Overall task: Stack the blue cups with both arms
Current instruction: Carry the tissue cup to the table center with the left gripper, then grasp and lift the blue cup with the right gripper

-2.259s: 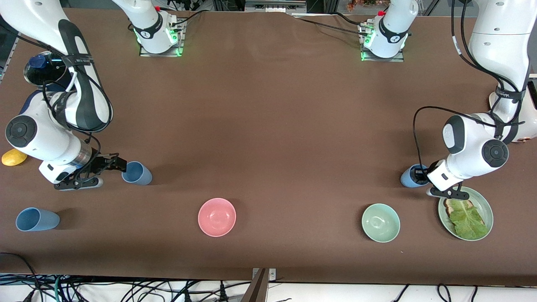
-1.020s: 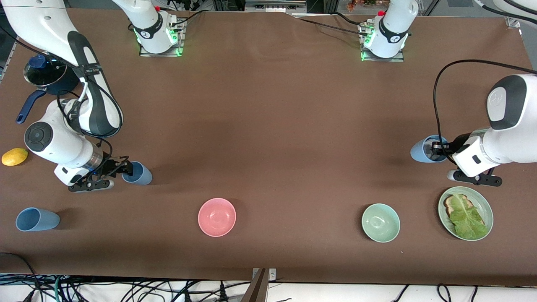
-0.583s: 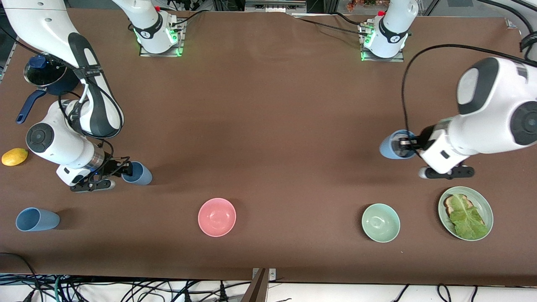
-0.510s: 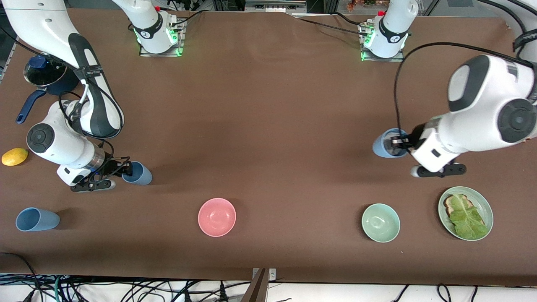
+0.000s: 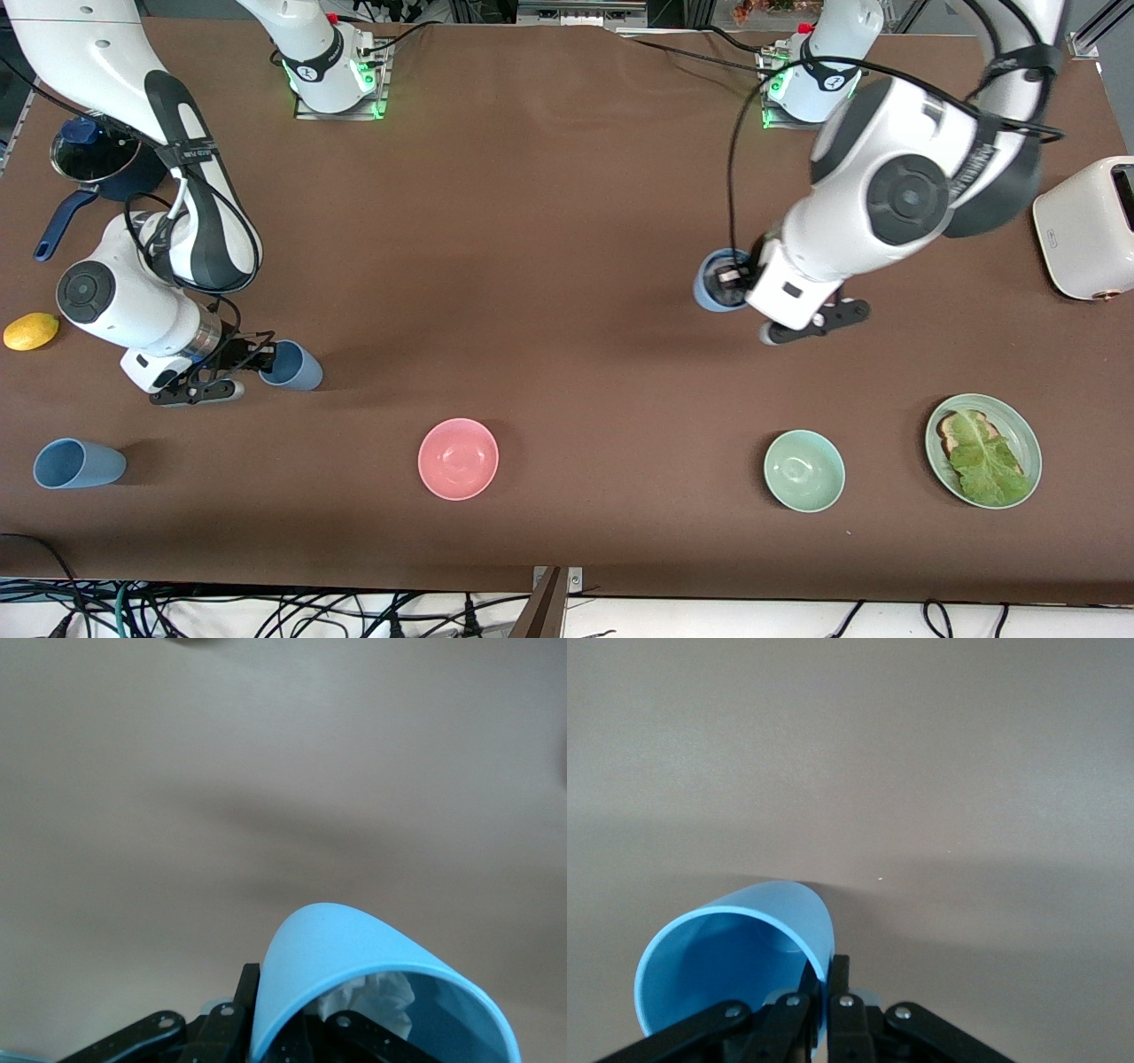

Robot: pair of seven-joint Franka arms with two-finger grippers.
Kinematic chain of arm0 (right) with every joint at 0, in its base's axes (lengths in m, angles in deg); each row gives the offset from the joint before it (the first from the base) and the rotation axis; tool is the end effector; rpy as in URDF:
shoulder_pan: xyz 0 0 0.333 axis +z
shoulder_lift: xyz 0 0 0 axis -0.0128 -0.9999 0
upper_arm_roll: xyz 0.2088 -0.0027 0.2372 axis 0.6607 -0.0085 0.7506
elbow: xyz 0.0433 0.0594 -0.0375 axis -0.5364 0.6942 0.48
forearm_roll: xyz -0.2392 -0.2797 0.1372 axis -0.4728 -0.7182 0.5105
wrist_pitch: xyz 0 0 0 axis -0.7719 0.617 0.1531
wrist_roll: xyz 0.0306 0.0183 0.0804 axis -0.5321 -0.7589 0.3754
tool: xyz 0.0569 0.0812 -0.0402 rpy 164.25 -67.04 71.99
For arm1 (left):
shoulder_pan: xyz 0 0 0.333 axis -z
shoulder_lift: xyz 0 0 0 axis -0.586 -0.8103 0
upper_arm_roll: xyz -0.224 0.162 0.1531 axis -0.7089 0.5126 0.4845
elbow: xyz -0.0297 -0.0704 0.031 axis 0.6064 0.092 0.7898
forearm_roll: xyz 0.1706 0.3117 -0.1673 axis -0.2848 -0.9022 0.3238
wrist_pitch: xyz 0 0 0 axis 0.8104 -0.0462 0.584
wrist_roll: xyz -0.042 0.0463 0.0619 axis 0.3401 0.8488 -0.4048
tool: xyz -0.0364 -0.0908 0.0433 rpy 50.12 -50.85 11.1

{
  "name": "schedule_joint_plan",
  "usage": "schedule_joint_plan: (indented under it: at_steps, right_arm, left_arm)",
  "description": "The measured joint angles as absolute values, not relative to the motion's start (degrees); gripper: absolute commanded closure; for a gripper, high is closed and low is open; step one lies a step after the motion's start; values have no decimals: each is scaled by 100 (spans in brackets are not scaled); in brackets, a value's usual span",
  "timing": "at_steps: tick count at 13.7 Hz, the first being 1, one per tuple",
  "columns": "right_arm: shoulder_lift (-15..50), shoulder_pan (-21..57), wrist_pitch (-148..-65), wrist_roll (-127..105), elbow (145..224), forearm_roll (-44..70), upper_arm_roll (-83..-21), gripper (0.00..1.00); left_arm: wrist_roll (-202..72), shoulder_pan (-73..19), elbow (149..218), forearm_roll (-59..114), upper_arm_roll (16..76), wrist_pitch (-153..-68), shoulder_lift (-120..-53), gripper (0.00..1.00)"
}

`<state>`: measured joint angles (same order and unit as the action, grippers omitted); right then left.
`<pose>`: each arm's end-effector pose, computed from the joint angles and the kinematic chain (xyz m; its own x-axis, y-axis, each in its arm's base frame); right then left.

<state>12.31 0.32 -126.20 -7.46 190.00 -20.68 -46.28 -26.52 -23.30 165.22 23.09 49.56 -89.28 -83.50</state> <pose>0.6518 -0.0008 0.2603 0.9934 0.1104 0.0315 0.1115 -0.9931 -0.0363 0.5938 -0.2889 0.4732 0.9241 0.3160 -0.2149 0.3305 -0.9432 0.0344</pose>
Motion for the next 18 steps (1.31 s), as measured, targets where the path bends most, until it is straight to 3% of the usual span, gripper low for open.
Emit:
schedule_joint_plan:
  at_steps: [6, 10, 18]
  right_arm:
    - [1240, 32, -12636, -745, 18948, -2067, -4623, 100]
    - [1264, 33, -12534, -737, 18813, -2067, -4613, 100]
    - [1392, 248, -10777, -760, 17558, -2066, -4576, 100]
  left_arm:
    - [-586, -987, 16519, 2308, 4978, -9997, -8679, 100]
    - [-332, -780, 16517, 2306, 5041, -10421, -9039, 100]
    - [-333, -750, 16514, 1951, 5240, -11130, -9814, 100]
